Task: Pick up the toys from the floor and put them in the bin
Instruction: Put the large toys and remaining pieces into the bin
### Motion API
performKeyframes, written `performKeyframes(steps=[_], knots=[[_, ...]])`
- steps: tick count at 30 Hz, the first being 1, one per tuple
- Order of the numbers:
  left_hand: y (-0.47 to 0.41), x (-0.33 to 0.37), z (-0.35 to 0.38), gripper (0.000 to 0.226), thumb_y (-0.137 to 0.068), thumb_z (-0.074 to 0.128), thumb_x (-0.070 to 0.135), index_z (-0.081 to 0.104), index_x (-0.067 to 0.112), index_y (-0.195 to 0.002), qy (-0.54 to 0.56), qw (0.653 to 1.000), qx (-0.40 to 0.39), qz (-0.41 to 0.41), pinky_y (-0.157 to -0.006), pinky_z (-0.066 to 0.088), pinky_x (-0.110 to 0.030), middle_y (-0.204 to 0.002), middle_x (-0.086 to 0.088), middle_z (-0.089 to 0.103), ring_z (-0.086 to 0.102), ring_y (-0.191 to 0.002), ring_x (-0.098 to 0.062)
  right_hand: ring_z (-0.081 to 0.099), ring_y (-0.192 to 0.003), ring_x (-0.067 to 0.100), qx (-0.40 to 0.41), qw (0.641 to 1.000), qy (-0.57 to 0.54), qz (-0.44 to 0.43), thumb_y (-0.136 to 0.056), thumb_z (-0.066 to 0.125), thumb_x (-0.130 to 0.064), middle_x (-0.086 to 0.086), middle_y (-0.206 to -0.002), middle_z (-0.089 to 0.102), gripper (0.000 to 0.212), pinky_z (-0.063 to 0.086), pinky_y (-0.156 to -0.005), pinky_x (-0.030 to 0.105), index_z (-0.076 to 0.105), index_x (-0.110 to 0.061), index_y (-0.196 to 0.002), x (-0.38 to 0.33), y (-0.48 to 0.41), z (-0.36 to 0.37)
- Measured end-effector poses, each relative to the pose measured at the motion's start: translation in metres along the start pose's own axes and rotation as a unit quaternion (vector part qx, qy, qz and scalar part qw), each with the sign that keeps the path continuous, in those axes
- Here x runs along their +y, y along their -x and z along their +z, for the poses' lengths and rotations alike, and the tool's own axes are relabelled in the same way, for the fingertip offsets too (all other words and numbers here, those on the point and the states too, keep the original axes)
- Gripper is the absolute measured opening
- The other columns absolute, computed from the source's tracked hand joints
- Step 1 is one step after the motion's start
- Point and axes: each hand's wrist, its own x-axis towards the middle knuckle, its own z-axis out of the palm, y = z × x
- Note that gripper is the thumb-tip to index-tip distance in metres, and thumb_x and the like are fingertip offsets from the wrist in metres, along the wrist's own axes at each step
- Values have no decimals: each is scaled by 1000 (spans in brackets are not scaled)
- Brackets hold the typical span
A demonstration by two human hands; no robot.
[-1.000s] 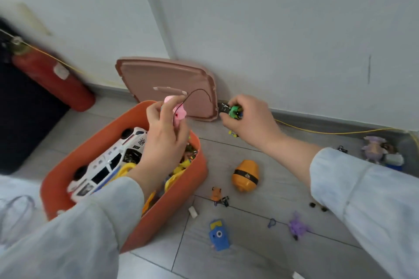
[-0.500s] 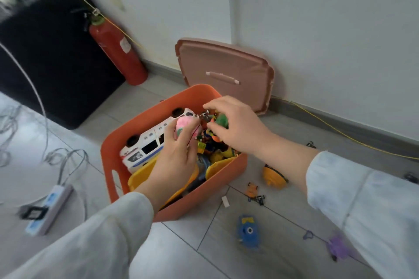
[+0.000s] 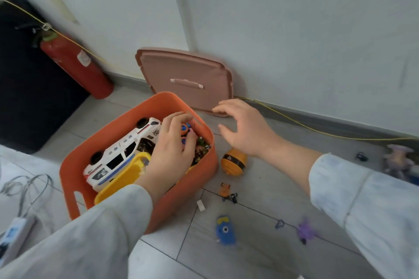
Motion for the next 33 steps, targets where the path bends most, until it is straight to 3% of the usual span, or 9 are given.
performKeyframes(steps=[3, 9, 13, 16, 18, 21, 25, 28, 33], knots=[[-10, 23, 20, 36, -95, 54, 14, 52, 17, -130, 12, 999, -15, 36, -108, 34, -21, -133, 0, 47, 45, -124, -8, 50, -126, 14, 2, 999, 25, 42, -87, 68, -18, 2, -133, 58, 39, 29, -107, 18, 65, -18, -126, 28, 21, -18], [-8, 65, 68, 37, -91, 55, 16, 54, 16, -128, 38, 988, -89, 123, -109, 22, -9, -137, -1, 44, 39, -126, -2, 54, -122, 27, 9, 986, 91, 142, -84, 64, -32, 7, -127, 60, 41, 39, -107, 33, 65, -16, -122, 97, 86, -43], [21, 61, 105, 40, -93, 52, 29, 52, 19, -131, 41, 974, -175, 142, -109, 38, -28, -140, -2, 42, 48, -127, -17, 50, -126, 32, -17, 963, 124, 237, -84, 64, -45, 10, -134, 54, 53, 38, -108, 38, 59, -19, -131, 127, 147, -47], [53, 40, 127, 43, -92, 57, 32, 52, 19, -133, 5, 965, -210, 156, -111, 39, -36, -143, -6, 41, 44, -132, -21, 34, -140, 33, -73, 946, 154, 274, -83, 57, -62, 11, -150, 41, 70, 29, -116, 42, 49, -24, -142, 136, 199, -40], [78, 22, 135, 49, -91, 54, 41, 50, 22, -136, -41, 963, -228, 139, -110, 39, -45, -147, -8, 39, 40, -137, -25, 18, -149, 33, -114, 931, 208, 279, -78, 39, -77, 10, -159, 27, 84, 19, -120, 51, 39, -30, -148, 142, 230, -31], [117, -2, 138, 66, -84, 49, 61, 40, 30, -142, -121, 954, -263, 81, -109, 37, -54, -155, -9, 29, 29, -144, -32, -6, -153, 32, -135, 898, 248, 337, -73, 37, -88, 6, -166, 3, 97, 10, -117, 64, 20, -39, -155, 154, 260, -24], [155, -23, 138, 109, -62, 48, 91, 7, 47, -153, -201, 922, -330, -23, -115, 19, -59, -165, -5, -8, -6, -152, -32, -3, -153, 32, -139, 877, 251, 385, -50, 11, -106, 3, -166, -5, 125, 14, -116, 64, 1, -41, -155, 171, 283, -21], [168, -35, 140, 127, -51, 48, 99, -26, 53, -145, -213, 907, -355, -80, -117, 8, -62, -158, -4, -34, -28, -147, -34, 0, -152, 28, -155, 885, 239, 369, -46, 28, -108, 2, -164, 2, 130, 13, -116, 64, 1, -41, -155, 174, 292, -9], [169, -44, 156, 124, -55, 44, 99, -23, 50, -147, -200, 918, -333, -84, -119, 4, -61, -163, -13, -17, -18, -149, -40, 7, -151, 29, -197, 916, 224, 267, -49, 53, -96, 6, -161, 14, 128, 15, -116, 63, 9, -38, -154, 171, 287, 9]])
